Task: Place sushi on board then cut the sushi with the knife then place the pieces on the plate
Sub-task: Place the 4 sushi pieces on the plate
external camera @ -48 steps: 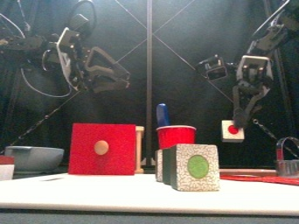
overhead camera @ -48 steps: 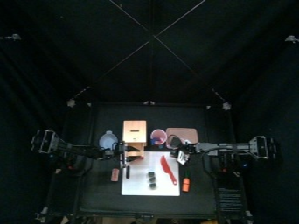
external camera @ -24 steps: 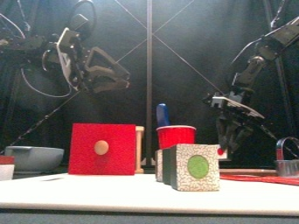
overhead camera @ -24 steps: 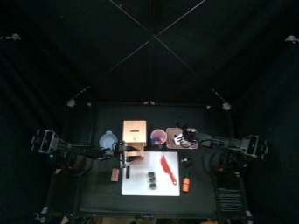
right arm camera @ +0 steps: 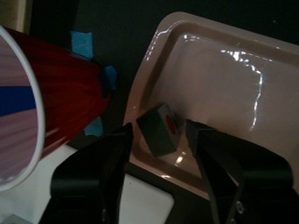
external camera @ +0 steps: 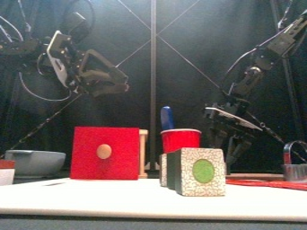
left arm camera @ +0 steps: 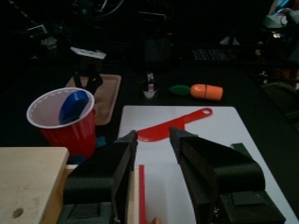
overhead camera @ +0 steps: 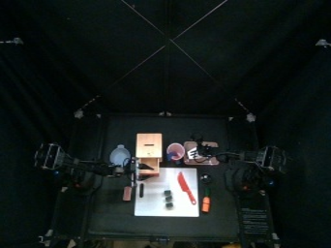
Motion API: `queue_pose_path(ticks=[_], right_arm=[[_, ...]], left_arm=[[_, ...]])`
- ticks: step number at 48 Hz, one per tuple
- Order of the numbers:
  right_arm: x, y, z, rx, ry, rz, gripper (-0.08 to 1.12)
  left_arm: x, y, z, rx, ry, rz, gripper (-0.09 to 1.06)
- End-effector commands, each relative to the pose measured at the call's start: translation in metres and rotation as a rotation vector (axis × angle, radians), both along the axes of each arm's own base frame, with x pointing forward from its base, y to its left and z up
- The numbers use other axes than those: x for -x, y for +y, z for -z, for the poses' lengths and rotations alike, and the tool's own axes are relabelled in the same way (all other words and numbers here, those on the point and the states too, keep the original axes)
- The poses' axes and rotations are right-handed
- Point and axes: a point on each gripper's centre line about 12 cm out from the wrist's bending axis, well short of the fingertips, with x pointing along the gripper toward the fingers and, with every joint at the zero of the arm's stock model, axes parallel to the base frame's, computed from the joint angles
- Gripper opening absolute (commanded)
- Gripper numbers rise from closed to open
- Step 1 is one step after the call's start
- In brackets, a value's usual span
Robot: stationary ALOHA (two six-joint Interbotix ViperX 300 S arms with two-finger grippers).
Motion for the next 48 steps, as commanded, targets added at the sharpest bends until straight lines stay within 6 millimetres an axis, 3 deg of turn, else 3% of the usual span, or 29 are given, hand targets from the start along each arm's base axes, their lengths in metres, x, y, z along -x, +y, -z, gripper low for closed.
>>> queue_pose_path(ticks=[1, 11, 19, 27, 33, 40, 48], right_arm=[[-0.01, 0.0, -0.009, 0.006, -0.031, -0.005, 0.89], [-0.015, 0.016, -0.026, 0.033, -0.012, -0.079, 0.89], [-0.007, 0.046, -0.048, 0.082, 0.066, -0.187, 0.89], [-0.019, 0.105, -0.077, 0.136, 0.017, -0.407, 0.89], [-0.028, 0.155, -0.082, 0.22, 0.003, -0.647, 0.89], [-0.054, 0.193, -0.079, 0.285, -0.002, -0.84, 0.89], [-0.096, 0.207, -0.069, 0.352, 0.045, -0.956, 0.89]], left_arm=[[0.001, 0.0, -0.01, -0.021, -0.04, 0.016, 0.76], [0.009, 0.0, -0.013, -0.024, -0.05, 0.017, 0.76], [0.008, 0.001, -0.015, -0.015, -0.054, 0.009, 0.76], [0.004, 0.001, -0.021, -0.008, -0.073, 0.006, 0.76], [-0.001, 0.001, -0.027, -0.003, -0.093, 0.002, 0.76], [-0.004, 0.002, -0.032, -0.006, -0.109, -0.001, 0.76], [-0.004, 0.006, -0.032, 0.004, -0.106, -0.017, 0.76]])
